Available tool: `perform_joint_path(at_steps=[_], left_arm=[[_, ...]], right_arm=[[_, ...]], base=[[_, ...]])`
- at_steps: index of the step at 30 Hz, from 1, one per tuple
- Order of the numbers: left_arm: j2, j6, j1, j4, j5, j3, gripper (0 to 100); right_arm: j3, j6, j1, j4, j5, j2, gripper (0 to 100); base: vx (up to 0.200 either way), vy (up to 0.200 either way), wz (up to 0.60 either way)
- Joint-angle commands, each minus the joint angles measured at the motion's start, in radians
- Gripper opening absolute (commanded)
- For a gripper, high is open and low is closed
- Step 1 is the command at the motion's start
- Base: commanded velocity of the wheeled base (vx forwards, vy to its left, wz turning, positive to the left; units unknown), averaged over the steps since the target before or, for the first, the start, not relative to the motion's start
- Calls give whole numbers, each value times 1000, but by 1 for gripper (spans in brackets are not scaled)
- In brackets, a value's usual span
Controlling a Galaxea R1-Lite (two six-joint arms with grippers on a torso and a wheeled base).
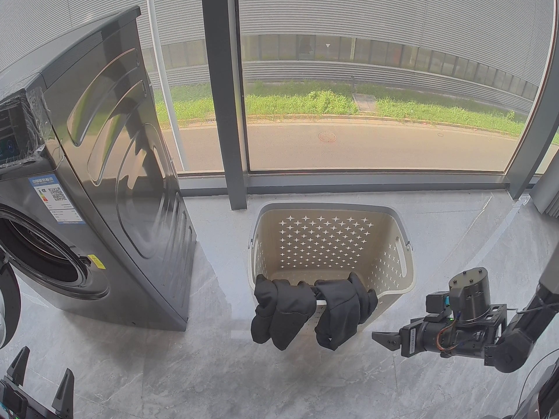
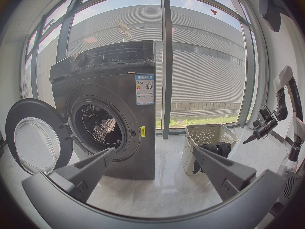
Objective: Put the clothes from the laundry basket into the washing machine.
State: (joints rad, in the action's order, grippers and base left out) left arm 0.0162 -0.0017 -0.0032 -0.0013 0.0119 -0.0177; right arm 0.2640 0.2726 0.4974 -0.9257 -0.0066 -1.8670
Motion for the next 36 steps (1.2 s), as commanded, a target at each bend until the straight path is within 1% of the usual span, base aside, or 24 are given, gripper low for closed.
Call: perform_joint_path(at_steps=[1,2,7,11,14,17,19,20,23,26,28,31,36], left_arm=[[-16,-1,0,0,0,16,100],[-16,-1,0,0,0,16,100],[-16,0,0,0,2,16,100],[-16,0,0,0,2,16,100],[-16,0,0,0,3,16,100],[-16,0,0,0,3,16,100],[-16,0,0,0,3,16,100],[-16,2,0,0,5,16,100],[-16,3,0,0,5,16,100],[-16,2,0,1,5,16,100],[-16,2,0,1,6,16,100],[-16,2,0,1,6,16,100],[-16,2,0,1,6,16,100]], right_arm=[[18,7,20,-91,-9,-170,100],[44,24,32,-134,-9,-210,100],[112,42,61,-133,-10,-277,100],[181,47,61,-128,-30,-337,100],[227,47,55,-123,-32,-368,100],[290,47,53,-84,-33,-394,100],[308,48,52,-65,-33,-396,100],[342,57,53,-35,-33,-396,100],[389,85,55,2,-33,-397,100],[448,96,56,67,-35,-399,100],[463,102,56,79,-35,-399,100],[494,125,58,94,-35,-411,100],[512,128,53,94,-62,-426,100]], base=[[0,0,0],[0,0,0],[0,0,0],[0,0,0],[0,0,0],[0,0,0],[0,0,0],[0,0,0],[0,0,0],[0,0,0],[0,0,0],[0,0,0],[0,0,0]])
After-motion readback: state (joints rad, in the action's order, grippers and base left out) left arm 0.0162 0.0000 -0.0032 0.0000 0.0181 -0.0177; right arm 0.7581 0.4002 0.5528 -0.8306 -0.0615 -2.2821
